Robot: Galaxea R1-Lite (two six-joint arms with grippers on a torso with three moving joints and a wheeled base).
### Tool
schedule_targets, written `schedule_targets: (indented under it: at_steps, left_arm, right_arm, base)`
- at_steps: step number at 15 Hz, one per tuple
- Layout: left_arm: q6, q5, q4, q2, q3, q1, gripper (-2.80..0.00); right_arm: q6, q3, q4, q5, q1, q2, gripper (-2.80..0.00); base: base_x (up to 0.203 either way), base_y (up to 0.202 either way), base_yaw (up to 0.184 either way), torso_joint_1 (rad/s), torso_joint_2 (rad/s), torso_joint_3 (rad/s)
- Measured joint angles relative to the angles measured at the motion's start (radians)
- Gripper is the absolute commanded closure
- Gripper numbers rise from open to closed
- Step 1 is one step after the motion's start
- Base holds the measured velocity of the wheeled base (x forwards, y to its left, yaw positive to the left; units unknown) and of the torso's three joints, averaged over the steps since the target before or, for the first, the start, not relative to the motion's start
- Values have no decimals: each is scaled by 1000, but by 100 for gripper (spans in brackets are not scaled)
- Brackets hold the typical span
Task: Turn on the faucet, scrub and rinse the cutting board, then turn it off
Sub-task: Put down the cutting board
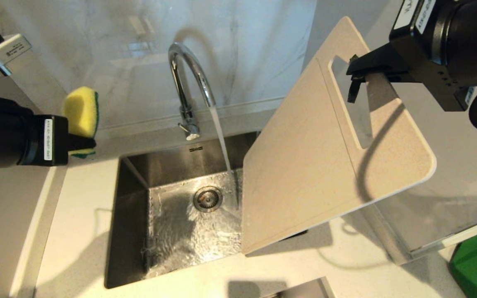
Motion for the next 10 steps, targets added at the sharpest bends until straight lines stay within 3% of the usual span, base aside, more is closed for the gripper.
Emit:
schedule_targets:
  at_steps: [5,10]
  left_arm:
    - [16,13,4,-89,54,153,0]
    - [85,60,4,-198,114,405,0]
  right_arm:
    - [0,-1,0,3,1,3,0]
    - [1,-1,0,8,1,1,0]
  base:
    - [0,0,0,0,0,0]
    - [0,0,0,0,0,0]
